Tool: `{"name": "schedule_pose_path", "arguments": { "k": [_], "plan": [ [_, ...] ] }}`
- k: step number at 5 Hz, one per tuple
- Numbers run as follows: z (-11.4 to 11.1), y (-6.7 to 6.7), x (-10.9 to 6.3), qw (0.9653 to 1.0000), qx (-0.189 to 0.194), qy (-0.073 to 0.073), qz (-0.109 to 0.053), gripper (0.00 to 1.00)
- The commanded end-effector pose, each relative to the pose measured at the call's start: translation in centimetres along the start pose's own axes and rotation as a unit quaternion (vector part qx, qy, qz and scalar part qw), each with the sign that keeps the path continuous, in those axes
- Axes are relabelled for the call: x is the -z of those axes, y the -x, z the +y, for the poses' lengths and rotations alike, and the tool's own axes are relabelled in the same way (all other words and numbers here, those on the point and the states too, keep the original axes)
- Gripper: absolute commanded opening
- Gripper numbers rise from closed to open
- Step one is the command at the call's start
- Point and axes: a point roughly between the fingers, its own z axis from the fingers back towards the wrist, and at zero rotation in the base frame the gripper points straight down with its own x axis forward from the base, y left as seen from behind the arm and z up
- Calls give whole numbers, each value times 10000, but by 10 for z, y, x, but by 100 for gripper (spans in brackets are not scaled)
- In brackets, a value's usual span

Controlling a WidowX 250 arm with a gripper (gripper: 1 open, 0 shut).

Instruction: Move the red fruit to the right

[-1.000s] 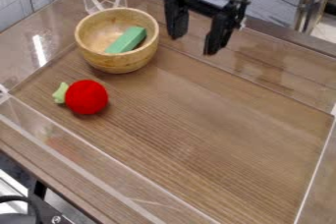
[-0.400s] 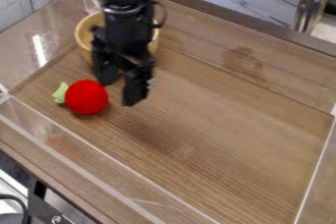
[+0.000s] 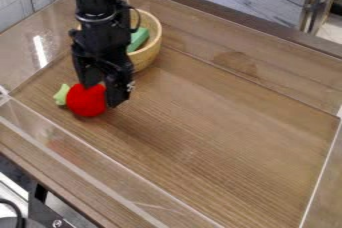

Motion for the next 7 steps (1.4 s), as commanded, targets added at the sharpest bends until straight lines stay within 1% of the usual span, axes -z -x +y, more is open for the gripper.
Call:
{"name": "schedule_pose_path", "arguments": {
  "k": [1,2,3,4,5,7],
  "plan": [
    [13,-5,3,9996,-246,-112,-122,100],
    [31,-6,16,9999,-61,-128,-93,100],
    [44,-9,26,9999,15,-96,-108,100],
    [54,-10,24,9997,-229,-26,-116,100],
    [62,-11,26,9992,-399,19,-96,0],
    [62,-12,34,9997,-216,91,11,0]
  ]
}}
